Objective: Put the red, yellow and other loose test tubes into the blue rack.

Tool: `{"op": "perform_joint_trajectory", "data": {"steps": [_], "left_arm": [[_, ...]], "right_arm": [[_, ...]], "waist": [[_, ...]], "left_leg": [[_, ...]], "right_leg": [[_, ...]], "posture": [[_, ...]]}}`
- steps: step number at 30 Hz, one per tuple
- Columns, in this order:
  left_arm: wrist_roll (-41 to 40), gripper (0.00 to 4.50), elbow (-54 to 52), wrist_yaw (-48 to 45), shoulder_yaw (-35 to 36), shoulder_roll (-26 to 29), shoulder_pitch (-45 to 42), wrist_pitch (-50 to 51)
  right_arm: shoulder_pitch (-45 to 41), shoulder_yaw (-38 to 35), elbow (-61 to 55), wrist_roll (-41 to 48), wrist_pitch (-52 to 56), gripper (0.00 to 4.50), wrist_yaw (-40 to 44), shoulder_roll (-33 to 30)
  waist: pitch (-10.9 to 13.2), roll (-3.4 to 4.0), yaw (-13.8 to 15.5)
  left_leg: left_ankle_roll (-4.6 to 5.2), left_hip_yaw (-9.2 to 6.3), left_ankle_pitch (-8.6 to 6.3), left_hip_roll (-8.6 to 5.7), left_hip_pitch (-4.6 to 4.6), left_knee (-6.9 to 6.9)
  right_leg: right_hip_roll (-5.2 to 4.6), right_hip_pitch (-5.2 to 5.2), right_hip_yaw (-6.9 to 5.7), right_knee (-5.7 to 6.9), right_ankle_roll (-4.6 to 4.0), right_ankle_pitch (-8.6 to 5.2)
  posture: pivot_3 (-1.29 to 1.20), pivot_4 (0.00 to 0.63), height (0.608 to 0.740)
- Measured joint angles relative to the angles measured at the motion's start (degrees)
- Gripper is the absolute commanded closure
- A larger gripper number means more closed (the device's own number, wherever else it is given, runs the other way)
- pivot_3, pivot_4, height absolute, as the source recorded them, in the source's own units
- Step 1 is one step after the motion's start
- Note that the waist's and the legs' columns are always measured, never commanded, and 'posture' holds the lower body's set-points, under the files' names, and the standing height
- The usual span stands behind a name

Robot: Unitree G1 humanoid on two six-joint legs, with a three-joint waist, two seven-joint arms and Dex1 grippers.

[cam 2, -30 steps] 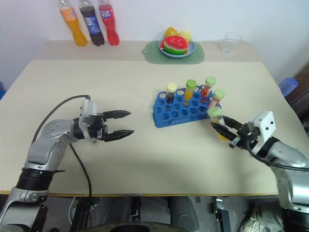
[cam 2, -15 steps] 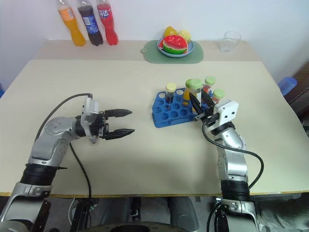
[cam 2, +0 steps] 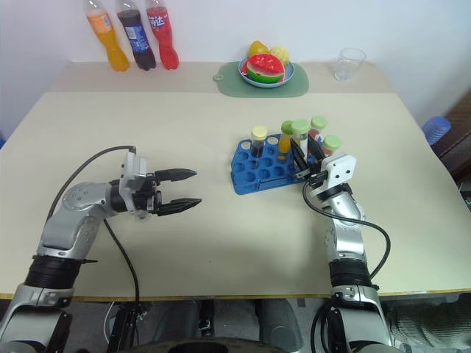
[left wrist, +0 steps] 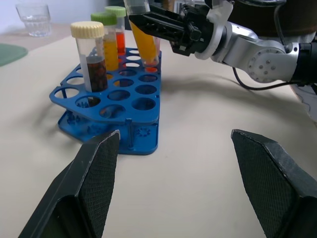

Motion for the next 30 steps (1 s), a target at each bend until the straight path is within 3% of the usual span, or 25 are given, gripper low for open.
{"op": "perform_joint_trajectory", "data": {"steps": [16, 22, 26, 30], "left_arm": [[-0.3, 0.79, -1.2, 1.0, 0.1, 0.1, 0.6, 0.0], [-0.3, 0.79, -1.2, 1.1, 0.1, 0.1, 0.6, 0.0], [-1.0, 0.79, -1.3, 2.2, 0.2, -0.2, 0.6, 0.8], [-4.8, 0.79, -2.7, 8.5, 3.1, -2.5, -0.4, 6.6]], "right_arm": [[1.9, 2.4, 0.2, 0.0, -0.7, 3.67, -1.5, 2.1], [1.7, 1.9, 2.4, -1.9, -2.2, 0.86, -2.0, 1.5], [2.9, 2.1, 0.3, -4.8, -3.0, 0.86, -3.4, -1.3], [9.1, 2.5, -10.3, -4.4, 2.0, 0.86, -1.0, -6.3]], "waist": [[0.0, 0.00, 0.0], [0.0, 0.05, 0.0], [0.0, 0.05, 0.2], [0.0, 0.04, 0.3]], "left_leg": [[-0.01, 0.00, 0.00, 0.01, 0.02, 0.00], [-0.01, 0.01, 0.00, 0.01, 0.01, 0.00], [-0.01, 0.01, 0.00, 0.00, -0.01, 0.00], [-0.01, -0.02, 0.00, 0.00, -0.04, 0.02]], "right_leg": [[0.00, 0.01, 0.00, 0.02, 0.00, 0.00], [0.00, -0.02, 0.00, 0.02, 0.00, 0.00], [-0.01, -0.02, 0.00, 0.02, 0.00, 0.00], [-0.03, -0.02, 0.00, 0.02, 0.01, 0.00]], "posture": [[0.00, 0.150, 0.740], [0.00, 0.150, 0.740], [0.00, 0.150, 0.740], [0.00, 0.150, 0.740]]}}
